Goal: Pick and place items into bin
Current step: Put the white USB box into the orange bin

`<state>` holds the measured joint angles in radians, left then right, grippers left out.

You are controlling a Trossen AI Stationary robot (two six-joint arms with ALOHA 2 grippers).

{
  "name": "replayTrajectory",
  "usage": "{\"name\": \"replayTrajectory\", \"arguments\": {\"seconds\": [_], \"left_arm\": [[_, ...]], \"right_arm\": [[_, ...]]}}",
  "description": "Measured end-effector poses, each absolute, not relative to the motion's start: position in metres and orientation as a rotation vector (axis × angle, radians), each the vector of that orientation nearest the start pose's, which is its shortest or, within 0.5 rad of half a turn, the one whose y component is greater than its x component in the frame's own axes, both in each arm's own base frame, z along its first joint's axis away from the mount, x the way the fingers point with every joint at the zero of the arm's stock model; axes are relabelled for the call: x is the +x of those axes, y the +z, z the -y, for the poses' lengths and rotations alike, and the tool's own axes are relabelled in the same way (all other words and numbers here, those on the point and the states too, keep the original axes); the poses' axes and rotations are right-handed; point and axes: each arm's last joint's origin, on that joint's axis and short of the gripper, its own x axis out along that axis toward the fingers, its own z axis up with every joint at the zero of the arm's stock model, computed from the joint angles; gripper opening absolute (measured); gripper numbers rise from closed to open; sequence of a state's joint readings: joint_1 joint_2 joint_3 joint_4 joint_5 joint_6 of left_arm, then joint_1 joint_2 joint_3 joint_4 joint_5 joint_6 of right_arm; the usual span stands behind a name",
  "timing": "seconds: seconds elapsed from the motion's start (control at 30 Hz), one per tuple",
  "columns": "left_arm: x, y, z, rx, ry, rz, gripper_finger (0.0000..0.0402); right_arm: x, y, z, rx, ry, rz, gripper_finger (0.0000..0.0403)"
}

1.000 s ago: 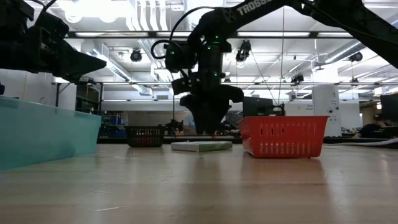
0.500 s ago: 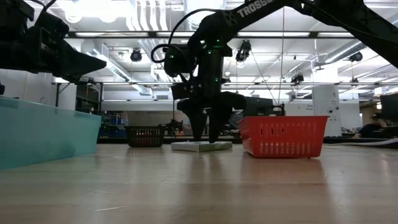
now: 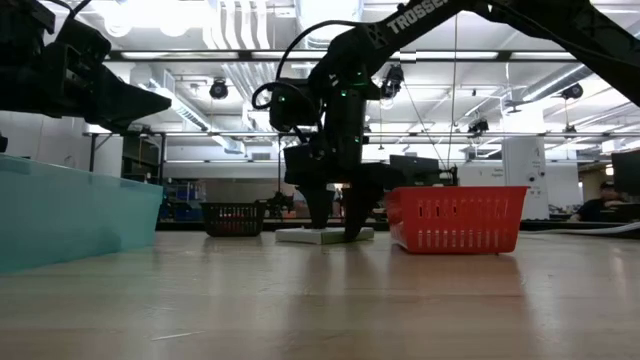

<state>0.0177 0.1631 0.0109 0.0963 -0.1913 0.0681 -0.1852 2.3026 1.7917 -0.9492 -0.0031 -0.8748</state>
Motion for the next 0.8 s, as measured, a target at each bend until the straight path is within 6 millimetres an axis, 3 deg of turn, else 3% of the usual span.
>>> {"name": "replayTrajectory", "arguments": {"seconds": [0.43,0.8], "left_arm": [[0.107,0.163,-0.007,0.073,0.207,-0.063,0.0002],[0.107,0.163,-0.007,0.073,0.207,-0.063,0.0002]], "right_arm": [[0.448,0.141,0.083,-0.597,0.456,-1.393,0.0204],[0.451,0.158,0.083,-0.582,0.406,-1.422,0.0204]]}}
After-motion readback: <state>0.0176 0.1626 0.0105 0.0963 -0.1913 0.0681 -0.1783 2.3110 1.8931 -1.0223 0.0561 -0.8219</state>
